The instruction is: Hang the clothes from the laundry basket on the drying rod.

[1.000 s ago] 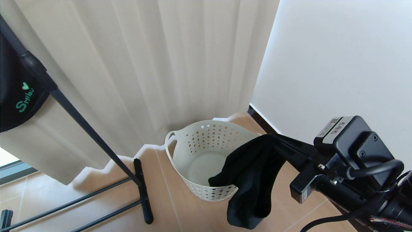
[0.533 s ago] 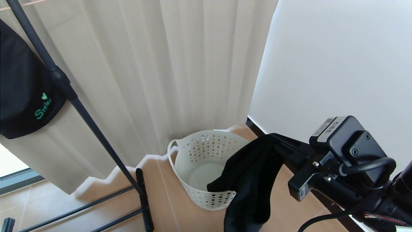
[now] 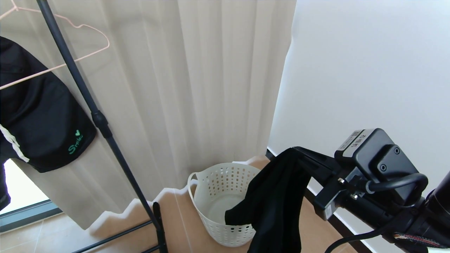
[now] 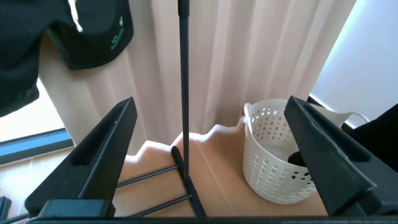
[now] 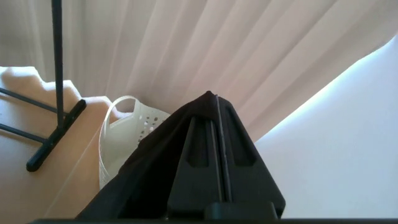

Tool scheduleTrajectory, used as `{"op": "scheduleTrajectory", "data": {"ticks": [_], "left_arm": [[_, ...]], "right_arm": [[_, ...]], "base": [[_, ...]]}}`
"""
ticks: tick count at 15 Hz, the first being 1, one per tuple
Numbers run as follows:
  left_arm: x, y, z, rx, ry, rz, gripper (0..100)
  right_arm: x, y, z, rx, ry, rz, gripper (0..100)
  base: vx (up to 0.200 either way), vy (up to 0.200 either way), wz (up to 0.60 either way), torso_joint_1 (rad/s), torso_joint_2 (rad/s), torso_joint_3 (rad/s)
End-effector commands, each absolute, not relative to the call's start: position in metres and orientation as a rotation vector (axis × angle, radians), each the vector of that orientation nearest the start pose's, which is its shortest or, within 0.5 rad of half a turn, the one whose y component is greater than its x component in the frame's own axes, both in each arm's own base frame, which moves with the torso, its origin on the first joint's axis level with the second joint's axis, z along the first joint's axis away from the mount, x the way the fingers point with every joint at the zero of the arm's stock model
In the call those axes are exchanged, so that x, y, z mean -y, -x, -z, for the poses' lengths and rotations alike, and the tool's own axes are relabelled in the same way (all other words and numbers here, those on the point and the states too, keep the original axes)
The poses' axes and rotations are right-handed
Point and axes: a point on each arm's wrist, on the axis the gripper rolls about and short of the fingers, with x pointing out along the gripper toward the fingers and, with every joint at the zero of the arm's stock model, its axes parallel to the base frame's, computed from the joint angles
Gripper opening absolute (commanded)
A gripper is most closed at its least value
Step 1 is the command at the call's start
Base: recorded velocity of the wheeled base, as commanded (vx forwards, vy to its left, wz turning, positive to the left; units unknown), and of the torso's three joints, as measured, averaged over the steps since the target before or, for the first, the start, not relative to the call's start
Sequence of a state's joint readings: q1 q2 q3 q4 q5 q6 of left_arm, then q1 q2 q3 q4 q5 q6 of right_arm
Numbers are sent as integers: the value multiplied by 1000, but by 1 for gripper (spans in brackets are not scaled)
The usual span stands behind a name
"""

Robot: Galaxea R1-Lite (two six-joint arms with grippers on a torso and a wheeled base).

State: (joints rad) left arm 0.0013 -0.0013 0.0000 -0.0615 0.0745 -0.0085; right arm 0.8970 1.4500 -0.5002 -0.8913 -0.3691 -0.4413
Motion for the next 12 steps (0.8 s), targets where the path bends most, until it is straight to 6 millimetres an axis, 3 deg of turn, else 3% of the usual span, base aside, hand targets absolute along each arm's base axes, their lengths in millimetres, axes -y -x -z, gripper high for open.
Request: {"op": "scheduleTrajectory", "data": {"ticks": [1, 12], "left_arm": [[-2, 23, -82, 62, 11, -76, 100], [-2, 23, -82, 62, 10, -76, 100]], "right_arm": [[-173, -148, -193, 67, 468, -531, 0], [-172, -148, -192, 65, 470, -531, 0]], "base": [[0, 0, 0, 100, -476, -276], [0, 0, 0, 152, -491, -325]]}}
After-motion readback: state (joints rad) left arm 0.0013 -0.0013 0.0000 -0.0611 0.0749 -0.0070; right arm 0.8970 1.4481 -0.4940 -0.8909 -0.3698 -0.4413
